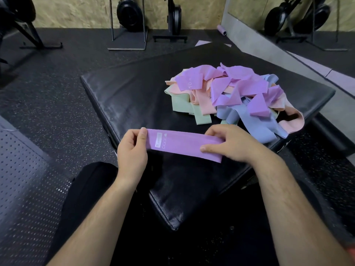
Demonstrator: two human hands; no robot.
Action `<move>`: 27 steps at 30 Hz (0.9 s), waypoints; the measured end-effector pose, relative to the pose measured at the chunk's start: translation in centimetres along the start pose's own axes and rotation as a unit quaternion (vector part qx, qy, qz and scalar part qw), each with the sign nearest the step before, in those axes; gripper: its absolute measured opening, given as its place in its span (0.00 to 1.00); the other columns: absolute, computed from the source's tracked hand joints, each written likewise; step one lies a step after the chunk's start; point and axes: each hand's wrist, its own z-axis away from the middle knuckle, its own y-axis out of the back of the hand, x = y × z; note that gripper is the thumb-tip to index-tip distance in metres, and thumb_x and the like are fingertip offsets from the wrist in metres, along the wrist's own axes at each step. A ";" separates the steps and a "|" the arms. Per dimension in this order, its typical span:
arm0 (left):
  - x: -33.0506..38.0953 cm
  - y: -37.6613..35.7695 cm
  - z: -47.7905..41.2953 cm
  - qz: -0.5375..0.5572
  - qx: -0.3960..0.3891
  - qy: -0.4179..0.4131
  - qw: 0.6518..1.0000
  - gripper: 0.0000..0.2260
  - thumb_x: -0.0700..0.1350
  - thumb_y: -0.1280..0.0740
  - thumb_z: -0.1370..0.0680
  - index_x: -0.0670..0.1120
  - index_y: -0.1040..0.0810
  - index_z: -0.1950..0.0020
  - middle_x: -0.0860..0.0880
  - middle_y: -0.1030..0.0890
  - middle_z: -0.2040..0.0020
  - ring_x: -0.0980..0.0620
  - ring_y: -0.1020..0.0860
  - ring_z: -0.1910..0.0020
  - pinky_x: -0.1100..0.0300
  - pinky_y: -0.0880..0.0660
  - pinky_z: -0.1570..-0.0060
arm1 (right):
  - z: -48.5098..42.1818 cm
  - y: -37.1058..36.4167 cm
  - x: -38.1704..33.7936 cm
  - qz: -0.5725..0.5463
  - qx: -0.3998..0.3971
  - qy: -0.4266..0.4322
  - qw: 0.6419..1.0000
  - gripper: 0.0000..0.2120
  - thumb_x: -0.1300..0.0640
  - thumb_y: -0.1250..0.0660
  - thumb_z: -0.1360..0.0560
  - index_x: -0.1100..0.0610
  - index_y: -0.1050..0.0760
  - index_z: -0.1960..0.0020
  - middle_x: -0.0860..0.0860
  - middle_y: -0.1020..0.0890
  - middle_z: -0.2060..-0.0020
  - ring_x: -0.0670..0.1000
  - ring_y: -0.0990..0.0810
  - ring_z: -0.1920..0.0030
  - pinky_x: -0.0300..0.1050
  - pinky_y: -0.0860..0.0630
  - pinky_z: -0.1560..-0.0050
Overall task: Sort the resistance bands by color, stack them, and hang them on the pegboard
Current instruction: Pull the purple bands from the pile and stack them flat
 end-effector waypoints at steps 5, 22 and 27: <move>-0.1 -0.4 -0.2 -0.025 0.013 0.004 1.000 0.13 0.50 0.39 0.15 0.45 0.23 0.55 0.54 0.22 0.61 0.64 0.28 0.65 0.71 0.31 0.61 | 2.3 0.0 2.7 -0.020 0.117 0.009 0.993 0.05 0.45 0.25 0.28 0.42 0.20 0.54 0.40 0.17 0.59 0.46 0.21 0.52 0.44 0.24 0.48; -2.1 -0.7 -1.8 -0.132 0.026 -0.016 0.991 0.12 0.55 0.37 0.17 0.51 0.21 0.55 0.52 0.19 0.57 0.46 0.22 0.54 0.47 0.25 0.49 | 2.8 0.8 7.6 -0.210 0.091 -0.081 0.970 0.22 0.61 0.23 0.27 0.44 0.25 0.40 0.48 0.14 0.52 0.48 0.14 0.50 0.46 0.20 0.41; -2.1 -0.9 -1.9 -0.145 0.025 -0.012 0.989 0.10 0.57 0.36 0.19 0.52 0.23 0.52 0.55 0.19 0.55 0.47 0.21 0.52 0.42 0.24 0.44 | 2.4 -0.3 8.2 -0.174 0.199 -0.084 0.961 0.18 0.57 0.26 0.24 0.42 0.26 0.39 0.46 0.16 0.58 0.43 0.20 0.61 0.39 0.25 0.53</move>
